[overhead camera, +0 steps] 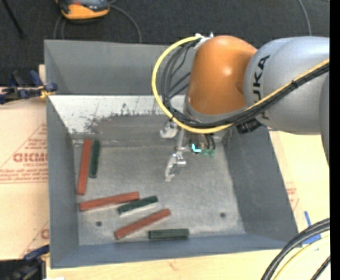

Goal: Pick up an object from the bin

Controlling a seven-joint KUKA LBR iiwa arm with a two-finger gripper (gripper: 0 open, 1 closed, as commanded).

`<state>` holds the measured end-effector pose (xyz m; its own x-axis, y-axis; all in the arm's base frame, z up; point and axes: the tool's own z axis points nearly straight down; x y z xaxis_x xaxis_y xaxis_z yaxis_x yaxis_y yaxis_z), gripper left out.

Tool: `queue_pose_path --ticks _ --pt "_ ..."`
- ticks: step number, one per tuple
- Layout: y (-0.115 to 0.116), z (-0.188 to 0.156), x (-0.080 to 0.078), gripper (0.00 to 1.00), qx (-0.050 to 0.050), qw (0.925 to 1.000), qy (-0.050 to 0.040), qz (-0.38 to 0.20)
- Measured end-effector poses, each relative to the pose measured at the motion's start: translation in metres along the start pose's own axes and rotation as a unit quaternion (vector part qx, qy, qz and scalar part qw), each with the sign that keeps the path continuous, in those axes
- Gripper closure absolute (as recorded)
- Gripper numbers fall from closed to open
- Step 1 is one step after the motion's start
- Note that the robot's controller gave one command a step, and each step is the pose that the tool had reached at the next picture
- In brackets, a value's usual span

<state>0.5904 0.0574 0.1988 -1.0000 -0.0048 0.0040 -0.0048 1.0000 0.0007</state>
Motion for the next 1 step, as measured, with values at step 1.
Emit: queue_pose_path --ticks 1 --pt "-0.0002 -0.0047 -0.0015 0.0 0.0 1.0 -0.0039 0.0"
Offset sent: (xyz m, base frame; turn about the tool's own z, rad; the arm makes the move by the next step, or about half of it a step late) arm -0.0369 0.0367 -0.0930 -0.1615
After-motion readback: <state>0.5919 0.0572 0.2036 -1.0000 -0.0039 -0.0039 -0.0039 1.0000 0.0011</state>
